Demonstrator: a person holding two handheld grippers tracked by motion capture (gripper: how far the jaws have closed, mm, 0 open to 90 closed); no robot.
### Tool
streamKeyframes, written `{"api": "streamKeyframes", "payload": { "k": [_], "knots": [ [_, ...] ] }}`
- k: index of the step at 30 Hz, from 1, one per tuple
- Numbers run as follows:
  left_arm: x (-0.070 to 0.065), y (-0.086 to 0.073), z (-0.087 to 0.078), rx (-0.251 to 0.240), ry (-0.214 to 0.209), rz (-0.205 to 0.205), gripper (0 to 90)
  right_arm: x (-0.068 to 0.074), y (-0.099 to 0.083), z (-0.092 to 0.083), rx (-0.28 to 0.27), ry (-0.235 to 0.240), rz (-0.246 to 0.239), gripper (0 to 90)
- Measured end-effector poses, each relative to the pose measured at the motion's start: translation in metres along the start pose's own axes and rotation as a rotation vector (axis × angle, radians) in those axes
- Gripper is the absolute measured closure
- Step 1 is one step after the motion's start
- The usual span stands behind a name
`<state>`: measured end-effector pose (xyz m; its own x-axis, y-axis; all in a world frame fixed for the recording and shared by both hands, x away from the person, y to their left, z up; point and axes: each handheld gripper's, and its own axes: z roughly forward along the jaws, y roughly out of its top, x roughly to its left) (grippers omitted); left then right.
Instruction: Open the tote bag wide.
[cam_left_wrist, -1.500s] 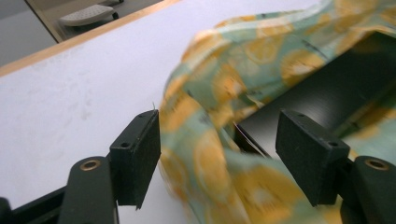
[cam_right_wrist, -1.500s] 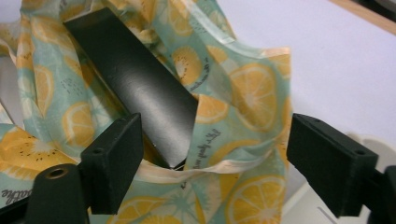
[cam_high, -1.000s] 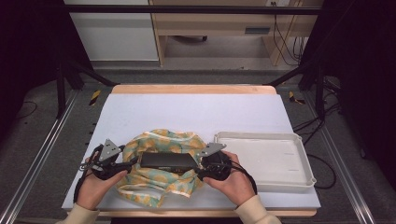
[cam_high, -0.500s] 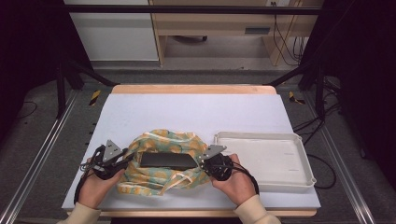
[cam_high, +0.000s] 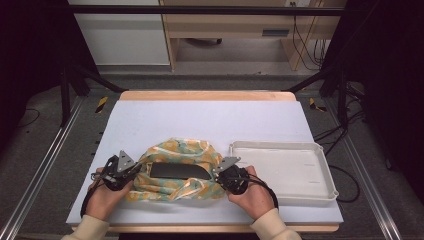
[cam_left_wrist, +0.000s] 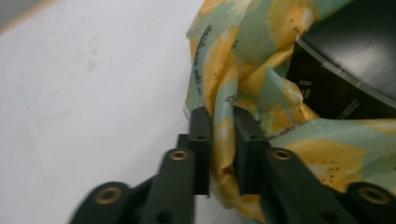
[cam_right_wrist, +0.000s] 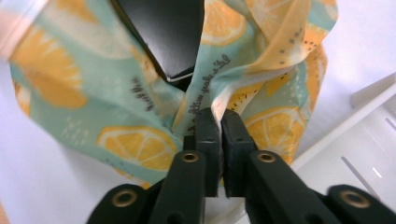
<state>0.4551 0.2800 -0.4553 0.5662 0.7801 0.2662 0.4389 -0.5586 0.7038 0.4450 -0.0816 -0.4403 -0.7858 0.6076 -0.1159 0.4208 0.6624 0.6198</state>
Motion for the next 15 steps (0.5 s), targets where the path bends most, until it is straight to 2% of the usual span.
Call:
{"api": "streamKeyframes", "payload": {
  "k": [1,4,5,8,10,13,15],
  "knots": [
    [0.000,0.000,-0.003,-0.015,0.004,-0.002,73.5,-0.001,0.001,-0.003,-0.011,0.001,0.004,77.4],
    [0.003,0.000,-0.020,-0.106,0.006,-0.064,61.1,-0.003,0.003,-0.011,-0.047,-0.008,0.024,57.2],
    [0.003,0.001,-0.024,-0.122,0.003,-0.077,56.9,-0.004,0.004,-0.015,-0.064,-0.011,0.029,51.1],
    [0.003,0.004,-0.037,-0.169,-0.013,-0.110,50.8,-0.006,0.007,-0.023,-0.100,-0.025,0.037,40.5],
    [0.000,0.005,-0.043,-0.188,-0.021,-0.119,46.5,-0.009,0.010,-0.029,-0.116,-0.031,0.040,35.5],
    [-0.007,0.004,-0.048,-0.182,-0.042,-0.130,37.6,-0.013,0.019,-0.035,-0.131,-0.045,0.035,26.4],
    [-0.011,0.002,-0.048,-0.173,-0.047,-0.122,32.5,-0.016,0.027,-0.035,-0.130,-0.053,0.033,24.3]
  ]
}}
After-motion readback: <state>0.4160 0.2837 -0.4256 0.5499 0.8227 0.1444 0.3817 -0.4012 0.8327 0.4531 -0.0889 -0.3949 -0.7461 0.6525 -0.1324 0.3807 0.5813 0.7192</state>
